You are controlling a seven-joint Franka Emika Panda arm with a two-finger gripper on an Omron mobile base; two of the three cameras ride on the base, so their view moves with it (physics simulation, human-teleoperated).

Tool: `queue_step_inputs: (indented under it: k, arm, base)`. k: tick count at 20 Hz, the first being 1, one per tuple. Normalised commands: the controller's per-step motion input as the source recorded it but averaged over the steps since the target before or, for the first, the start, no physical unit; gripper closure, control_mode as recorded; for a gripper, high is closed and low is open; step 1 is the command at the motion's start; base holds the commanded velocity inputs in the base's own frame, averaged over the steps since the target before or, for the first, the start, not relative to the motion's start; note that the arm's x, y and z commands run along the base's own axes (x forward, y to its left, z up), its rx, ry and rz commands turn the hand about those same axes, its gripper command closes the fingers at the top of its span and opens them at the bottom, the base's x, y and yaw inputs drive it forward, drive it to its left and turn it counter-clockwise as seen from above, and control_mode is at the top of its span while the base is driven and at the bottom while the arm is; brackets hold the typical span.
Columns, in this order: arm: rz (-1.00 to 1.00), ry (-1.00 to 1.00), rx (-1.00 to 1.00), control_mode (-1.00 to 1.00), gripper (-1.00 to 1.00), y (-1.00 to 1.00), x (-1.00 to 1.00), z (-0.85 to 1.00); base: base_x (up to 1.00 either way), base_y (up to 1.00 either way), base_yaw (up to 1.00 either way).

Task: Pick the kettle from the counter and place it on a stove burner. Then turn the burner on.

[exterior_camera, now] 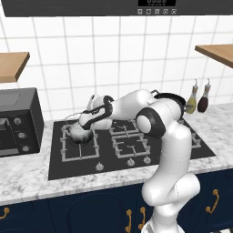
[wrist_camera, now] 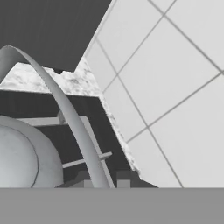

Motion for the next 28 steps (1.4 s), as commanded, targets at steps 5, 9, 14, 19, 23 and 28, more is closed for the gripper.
queue_step_inputs:
  k: [5,9,14,19,23,28]
  arm:
    - [0.0,0.0,0.0,-1.0,-1.0,0.0,0.0,0.0]
    - [0.0,0.0,0.0,-1.0,-1.0,0.0,-0.02,0.0]
    - [0.0,0.0,0.0,-1.0,-1.0,0.0,0.0,0.56]
    - [0.0,0.01,0.0,-1.0,-1.0,0.01,0.0,0.96]
    - [-0.02,0.07,0.01,-1.0,-1.0,0.01,-0.26,0.96]
    - [-0.09,0.17,0.08,-1.0,-1.0,0.0,-0.96,1.0]
  base:
    - [0.0,0.0,0.0]
    - [0.0,0.0,0.0]
    - [0.0,0.0,0.0]
    - [0.0,0.0,0.0]
    - [0.0,0.0,0.0]
    - [0.0,0.0,0.0]
